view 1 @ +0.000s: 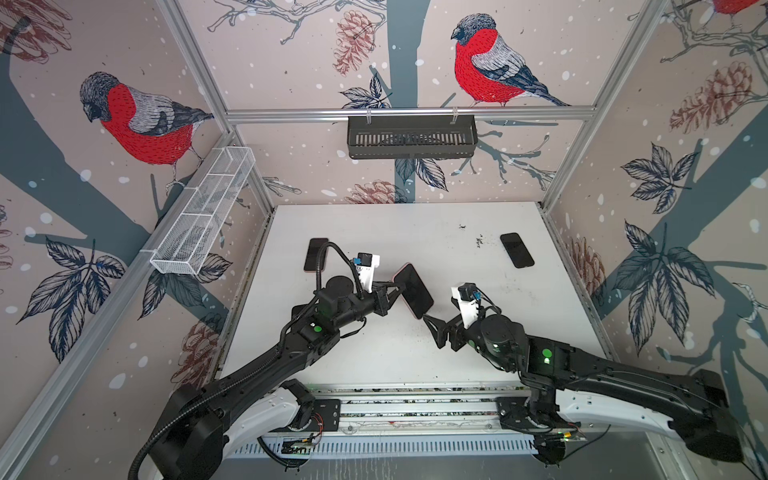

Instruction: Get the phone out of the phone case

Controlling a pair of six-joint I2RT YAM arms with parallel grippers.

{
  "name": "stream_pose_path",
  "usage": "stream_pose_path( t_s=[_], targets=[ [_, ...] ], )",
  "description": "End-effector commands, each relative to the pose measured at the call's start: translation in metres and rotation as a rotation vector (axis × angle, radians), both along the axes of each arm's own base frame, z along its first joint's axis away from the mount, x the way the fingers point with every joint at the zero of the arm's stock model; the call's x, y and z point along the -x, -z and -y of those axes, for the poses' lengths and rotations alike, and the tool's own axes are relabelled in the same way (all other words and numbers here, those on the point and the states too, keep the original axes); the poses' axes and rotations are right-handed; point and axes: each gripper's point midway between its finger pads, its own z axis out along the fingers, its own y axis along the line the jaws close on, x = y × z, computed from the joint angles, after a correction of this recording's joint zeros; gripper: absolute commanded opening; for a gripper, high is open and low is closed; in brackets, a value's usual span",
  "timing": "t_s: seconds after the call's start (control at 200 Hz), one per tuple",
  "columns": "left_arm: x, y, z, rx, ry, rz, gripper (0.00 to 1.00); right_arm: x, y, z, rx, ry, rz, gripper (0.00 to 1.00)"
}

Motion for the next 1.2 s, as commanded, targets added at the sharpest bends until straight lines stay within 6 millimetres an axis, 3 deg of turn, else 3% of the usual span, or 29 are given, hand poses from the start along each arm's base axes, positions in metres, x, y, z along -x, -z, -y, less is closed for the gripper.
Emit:
stream_pose_path(
  t_s=[0.0, 0.305, 0.455, 0.57, 0.821, 1.196],
  targets=[
    [-0.005, -0.027, -0.013, 0.143, -0.061, 0.022, 0.00, 0.008, -0.009, 0.007, -0.099, -0.008, -0.062, 0.99],
    [-0.006, -0.077, -0.027, 0.531, -0.103, -0.046, 0.00, 0.011, -0.027, 0.018, -0.320, -0.047, -0.157, 0.99],
    [-0.001, -0.089, -0.042, 0.728, -0.105, -0.080, 0.00, 0.008, -0.031, 0.016, -0.502, -0.142, -0.234, 1.00],
    [0.004, -0.089, -0.049, 0.804, -0.112, -0.107, 0.00, 0.009, -0.036, 0.015, -0.661, -0.233, -0.268, 1.00],
    [0.011, -0.083, -0.055, 0.884, -0.108, -0.168, 0.00, 0.021, -0.051, 0.008, -0.798, -0.361, -0.260, 0.97],
    [0.017, -0.062, -0.060, 0.960, -0.154, -0.240, 0.00, 0.017, -0.059, -0.006, -0.842, -0.411, -0.269, 0.88]
  ],
)
